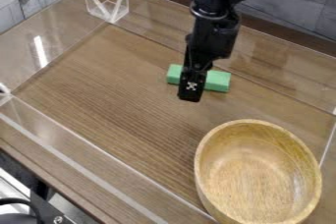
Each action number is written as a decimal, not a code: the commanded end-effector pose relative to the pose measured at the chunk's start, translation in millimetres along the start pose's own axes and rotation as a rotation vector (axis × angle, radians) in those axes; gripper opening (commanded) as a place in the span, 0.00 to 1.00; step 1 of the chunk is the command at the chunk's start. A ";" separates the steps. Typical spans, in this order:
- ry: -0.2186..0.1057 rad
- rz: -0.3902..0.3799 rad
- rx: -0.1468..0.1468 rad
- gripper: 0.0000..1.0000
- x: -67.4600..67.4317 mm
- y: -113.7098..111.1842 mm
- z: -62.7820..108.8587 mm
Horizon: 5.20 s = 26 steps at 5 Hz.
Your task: Put green object into wooden bowl
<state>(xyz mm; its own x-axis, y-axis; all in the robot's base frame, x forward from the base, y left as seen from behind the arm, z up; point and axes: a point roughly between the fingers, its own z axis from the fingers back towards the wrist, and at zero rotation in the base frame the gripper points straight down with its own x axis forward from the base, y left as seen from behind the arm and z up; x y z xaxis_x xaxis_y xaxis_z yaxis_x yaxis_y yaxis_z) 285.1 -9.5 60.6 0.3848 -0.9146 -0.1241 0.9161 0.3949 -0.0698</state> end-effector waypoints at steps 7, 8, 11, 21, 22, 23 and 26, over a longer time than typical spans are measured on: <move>-0.088 0.130 0.135 1.00 -10.5 32.4 1.2; -0.093 0.103 0.145 1.00 -11.0 27.0 0.1; -0.101 -0.051 0.171 1.00 5.7 15.9 1.7; -0.090 -0.060 0.158 0.00 25.1 60.6 -28.5; -0.086 0.004 0.139 0.00 24.7 58.6 -22.9; -0.082 0.068 0.122 0.00 24.2 56.6 -17.3; -0.075 0.030 0.129 0.00 17.1 48.2 24.2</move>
<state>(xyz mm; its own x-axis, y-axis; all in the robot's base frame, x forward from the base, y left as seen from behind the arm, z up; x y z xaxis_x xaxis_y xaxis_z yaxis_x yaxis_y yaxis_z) 326.3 -6.2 52.3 0.4170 -0.9046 -0.0886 0.9072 0.4203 -0.0211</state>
